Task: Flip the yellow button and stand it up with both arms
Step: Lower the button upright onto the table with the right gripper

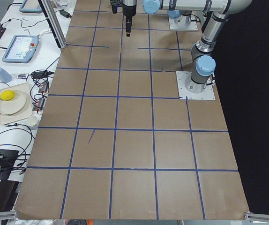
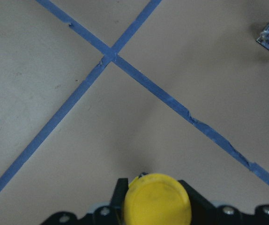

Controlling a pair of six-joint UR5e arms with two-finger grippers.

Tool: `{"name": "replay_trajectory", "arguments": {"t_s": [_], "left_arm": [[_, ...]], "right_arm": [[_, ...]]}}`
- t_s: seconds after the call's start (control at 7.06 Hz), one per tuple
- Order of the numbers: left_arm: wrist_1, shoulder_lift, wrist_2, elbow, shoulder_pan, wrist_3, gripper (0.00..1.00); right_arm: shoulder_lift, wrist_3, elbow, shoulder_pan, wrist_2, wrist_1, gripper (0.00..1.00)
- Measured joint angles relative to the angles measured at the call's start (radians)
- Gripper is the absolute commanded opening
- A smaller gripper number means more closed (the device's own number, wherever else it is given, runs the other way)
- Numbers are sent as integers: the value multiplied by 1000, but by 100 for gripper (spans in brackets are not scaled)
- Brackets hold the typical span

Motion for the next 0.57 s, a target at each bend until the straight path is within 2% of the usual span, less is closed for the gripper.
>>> {"name": "replay_trajectory", "arguments": {"t_s": [0.57], "left_arm": [[0, 1, -1, 7, 1, 0, 100]], "right_arm": [[5, -18, 56, -32, 64, -56, 19]]}}
